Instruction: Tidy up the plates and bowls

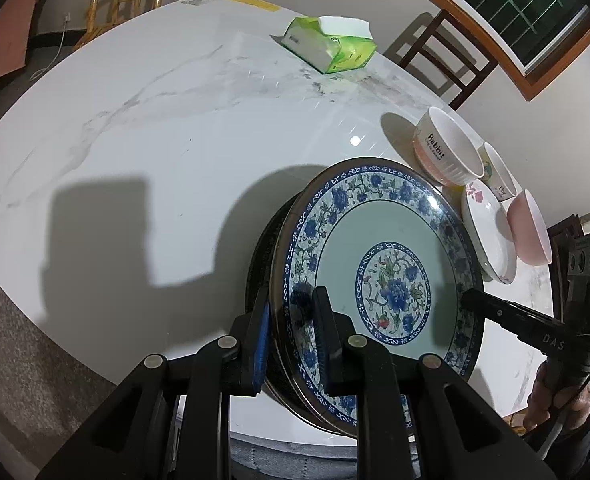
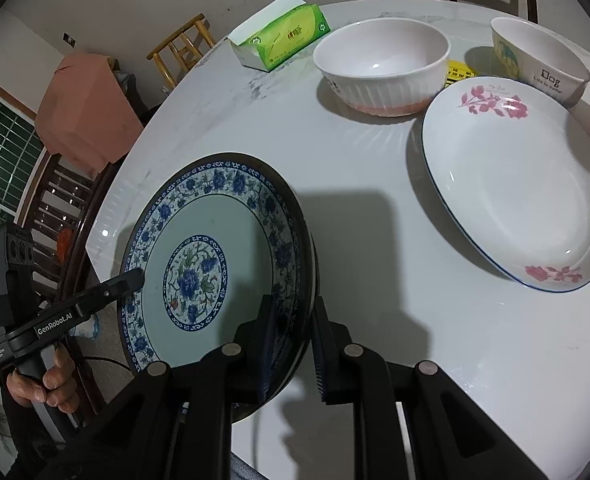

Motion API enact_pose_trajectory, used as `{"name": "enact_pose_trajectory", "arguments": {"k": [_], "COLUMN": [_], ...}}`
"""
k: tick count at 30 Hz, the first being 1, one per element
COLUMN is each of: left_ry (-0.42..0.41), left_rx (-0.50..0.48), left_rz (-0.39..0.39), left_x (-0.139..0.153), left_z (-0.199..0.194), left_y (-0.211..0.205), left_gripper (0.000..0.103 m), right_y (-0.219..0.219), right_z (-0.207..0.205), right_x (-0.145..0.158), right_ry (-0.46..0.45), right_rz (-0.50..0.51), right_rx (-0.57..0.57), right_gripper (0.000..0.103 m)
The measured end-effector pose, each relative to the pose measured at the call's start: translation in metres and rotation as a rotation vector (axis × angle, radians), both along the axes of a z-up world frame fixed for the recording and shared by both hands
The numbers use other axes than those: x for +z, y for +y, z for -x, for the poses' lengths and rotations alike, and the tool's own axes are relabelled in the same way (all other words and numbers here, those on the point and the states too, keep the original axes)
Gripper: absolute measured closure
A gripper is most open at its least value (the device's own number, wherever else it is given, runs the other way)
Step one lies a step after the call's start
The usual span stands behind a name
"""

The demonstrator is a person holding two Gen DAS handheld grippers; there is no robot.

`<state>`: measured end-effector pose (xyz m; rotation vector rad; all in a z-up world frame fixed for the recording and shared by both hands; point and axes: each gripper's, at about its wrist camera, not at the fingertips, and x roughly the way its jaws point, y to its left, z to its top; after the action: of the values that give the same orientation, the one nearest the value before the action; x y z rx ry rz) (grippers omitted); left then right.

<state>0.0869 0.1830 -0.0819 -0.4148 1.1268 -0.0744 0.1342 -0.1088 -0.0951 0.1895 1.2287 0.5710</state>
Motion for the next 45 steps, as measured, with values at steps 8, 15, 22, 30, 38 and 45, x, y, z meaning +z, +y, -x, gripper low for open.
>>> {"name": "enact_pose_trajectory", "arguments": {"k": [8,15,22,30,38,45], "left_ry": [0.005,0.010,0.014,-0.038,-0.062,-0.068], "left_rx": [0.001,0.003,0.013,0.020,0.079,0.084], "left_rz": [0.000,-0.008,-0.048,-0.165,-0.187,-0.201], "left_x": [-0.005,-0.005,-0.003,0.005,0.004,0.003], "left_z": [0.001,0.000,0.000,0.004,0.011,0.014], "left_y": [0.003,0.003,0.002,-0.002,0.008,0.002], "left_gripper": [0.086,0.086,0.084,0.077,0.069,0.060], "right_y": [0.007,0.014,0.017,0.026,0.039,0.057], "right_z": [0.000,-0.002,-0.004,-0.002,0.006,0.021], "right_x": [0.001,-0.001,-0.008,-0.009,-0.005,0.001], "right_ry": [-0.029,-0.034,-0.012,-0.027,-0.084,-0.214], "right_rz": [0.048,0.084,0.107,0.128,0.179,0.283], "right_rx": [0.016,0.025,0.030,0.048,0.074,0.152], "right_gripper": [0.083,0.082,0.081,0.077,0.067,0.067]}}
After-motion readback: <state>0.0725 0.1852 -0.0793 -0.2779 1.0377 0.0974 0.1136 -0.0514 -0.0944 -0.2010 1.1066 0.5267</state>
